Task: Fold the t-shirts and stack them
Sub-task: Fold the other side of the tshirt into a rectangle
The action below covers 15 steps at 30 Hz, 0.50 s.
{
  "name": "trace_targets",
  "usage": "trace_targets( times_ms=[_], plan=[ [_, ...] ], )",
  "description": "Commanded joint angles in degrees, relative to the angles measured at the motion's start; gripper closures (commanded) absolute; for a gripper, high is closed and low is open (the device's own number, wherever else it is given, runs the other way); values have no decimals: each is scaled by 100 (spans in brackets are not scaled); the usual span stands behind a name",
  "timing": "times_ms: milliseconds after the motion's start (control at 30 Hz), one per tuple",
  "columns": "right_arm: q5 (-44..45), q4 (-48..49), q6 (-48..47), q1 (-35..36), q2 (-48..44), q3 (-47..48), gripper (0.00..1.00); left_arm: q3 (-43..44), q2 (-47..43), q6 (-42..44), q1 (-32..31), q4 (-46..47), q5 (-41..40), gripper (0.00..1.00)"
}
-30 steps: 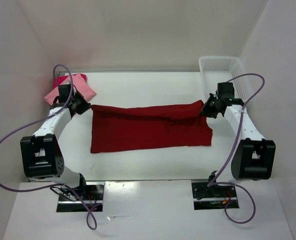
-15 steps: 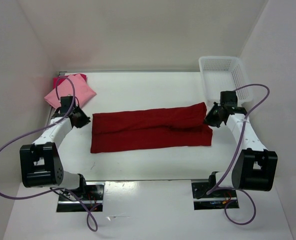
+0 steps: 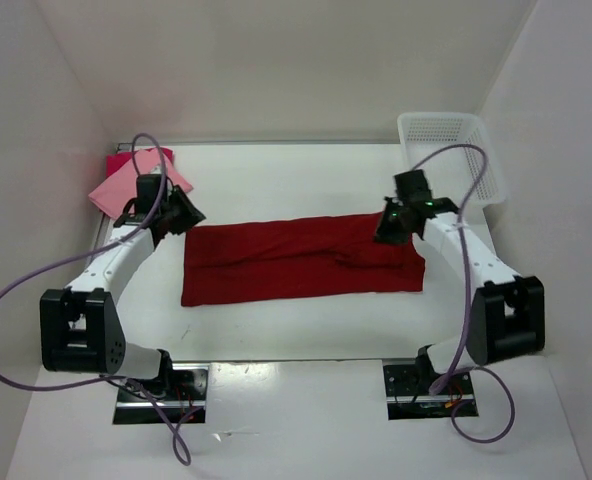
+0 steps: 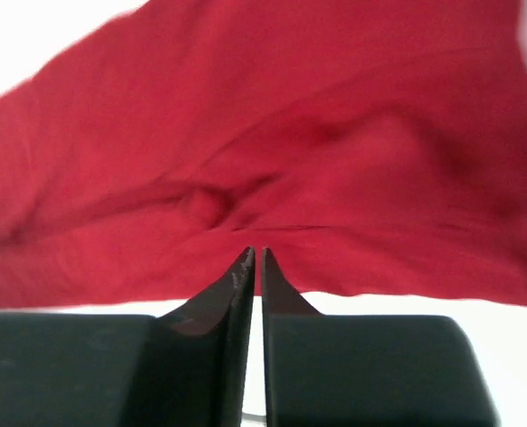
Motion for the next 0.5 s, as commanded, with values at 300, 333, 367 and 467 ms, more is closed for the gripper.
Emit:
trace_targets(
  times_ms=[300,333,367,467],
  plan=[
    [788,297,-40,2527,1754,793,56,-756,239,-239,-363,465,334,62],
    [946,297,-40,2527,1807,793,52,-756,239,-239,-363,466,335,62],
    [1043,245,-40,2527,1877,793,52,-756,239,-239,-363,466,387,62],
    [1299,245,-92,2579,1825,855,52,-879,239,-239,-363,519,388,62]
  ],
)
